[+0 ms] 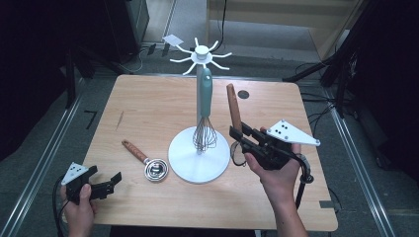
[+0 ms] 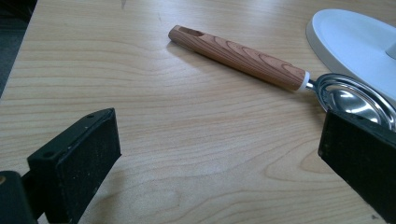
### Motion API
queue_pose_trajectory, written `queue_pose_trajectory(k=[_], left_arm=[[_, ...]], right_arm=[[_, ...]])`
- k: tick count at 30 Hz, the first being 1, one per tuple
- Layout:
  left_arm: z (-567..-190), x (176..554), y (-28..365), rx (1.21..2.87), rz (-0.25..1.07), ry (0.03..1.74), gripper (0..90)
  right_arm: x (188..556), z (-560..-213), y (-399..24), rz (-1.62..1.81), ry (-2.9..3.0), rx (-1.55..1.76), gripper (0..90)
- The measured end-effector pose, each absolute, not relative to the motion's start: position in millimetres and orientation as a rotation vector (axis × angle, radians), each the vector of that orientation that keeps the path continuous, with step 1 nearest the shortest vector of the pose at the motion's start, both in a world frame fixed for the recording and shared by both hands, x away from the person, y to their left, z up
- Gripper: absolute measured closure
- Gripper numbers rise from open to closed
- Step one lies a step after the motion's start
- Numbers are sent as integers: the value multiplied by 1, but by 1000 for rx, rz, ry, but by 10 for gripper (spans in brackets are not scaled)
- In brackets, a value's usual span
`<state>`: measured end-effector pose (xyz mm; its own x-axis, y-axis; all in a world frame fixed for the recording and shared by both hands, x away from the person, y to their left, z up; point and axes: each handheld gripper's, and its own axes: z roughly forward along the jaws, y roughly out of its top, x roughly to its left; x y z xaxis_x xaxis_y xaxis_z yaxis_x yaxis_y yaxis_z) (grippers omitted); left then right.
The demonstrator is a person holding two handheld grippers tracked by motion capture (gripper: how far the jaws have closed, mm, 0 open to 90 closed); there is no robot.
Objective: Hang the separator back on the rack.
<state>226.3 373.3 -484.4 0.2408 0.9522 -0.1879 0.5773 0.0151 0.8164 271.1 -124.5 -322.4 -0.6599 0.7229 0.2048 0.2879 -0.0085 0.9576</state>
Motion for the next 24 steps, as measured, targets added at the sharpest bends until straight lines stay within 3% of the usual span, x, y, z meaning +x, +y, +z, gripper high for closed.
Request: queue_pose_trajectory(k=[24], left_arm=[[-484, 226, 373, 1668, 558, 1439, 0]], right_arm=[[266, -305, -119, 1755, 1841, 993, 708]])
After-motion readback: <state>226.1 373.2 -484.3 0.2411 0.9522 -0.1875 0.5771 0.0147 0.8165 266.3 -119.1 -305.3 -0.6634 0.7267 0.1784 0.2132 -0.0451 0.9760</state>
